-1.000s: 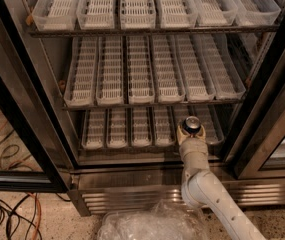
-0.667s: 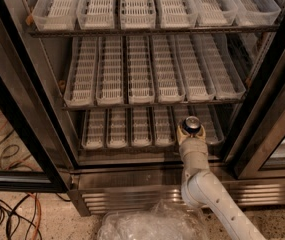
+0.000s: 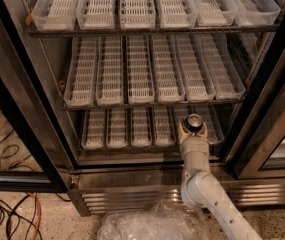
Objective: Pick pepsi can from bottom shelf of fridge
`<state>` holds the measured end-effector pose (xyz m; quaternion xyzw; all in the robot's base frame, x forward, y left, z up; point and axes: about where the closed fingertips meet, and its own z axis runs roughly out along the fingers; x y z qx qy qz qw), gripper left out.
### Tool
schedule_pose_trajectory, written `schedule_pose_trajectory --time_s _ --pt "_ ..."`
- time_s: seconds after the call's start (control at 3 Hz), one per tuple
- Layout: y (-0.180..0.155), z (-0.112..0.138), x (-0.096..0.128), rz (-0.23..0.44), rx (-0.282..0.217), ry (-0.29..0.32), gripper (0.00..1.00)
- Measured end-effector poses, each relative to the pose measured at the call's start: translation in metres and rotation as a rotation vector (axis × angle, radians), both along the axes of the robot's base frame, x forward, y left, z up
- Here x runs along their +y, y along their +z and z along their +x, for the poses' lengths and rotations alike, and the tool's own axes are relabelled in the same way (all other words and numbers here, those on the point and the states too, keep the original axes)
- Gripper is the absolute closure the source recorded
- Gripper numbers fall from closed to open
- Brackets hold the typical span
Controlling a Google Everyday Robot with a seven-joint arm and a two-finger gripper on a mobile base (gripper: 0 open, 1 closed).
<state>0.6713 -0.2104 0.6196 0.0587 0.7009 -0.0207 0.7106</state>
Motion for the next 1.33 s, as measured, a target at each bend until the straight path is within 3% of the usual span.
schedule_pose_trajectory --time_s 0.67,1.33 --pt "0.026 -0.011 0.000 -0.035 -0.064 0.006 1.00" --pt "0.041 -0.029 0.004 -0.080 -0.099 0.054 1.00"
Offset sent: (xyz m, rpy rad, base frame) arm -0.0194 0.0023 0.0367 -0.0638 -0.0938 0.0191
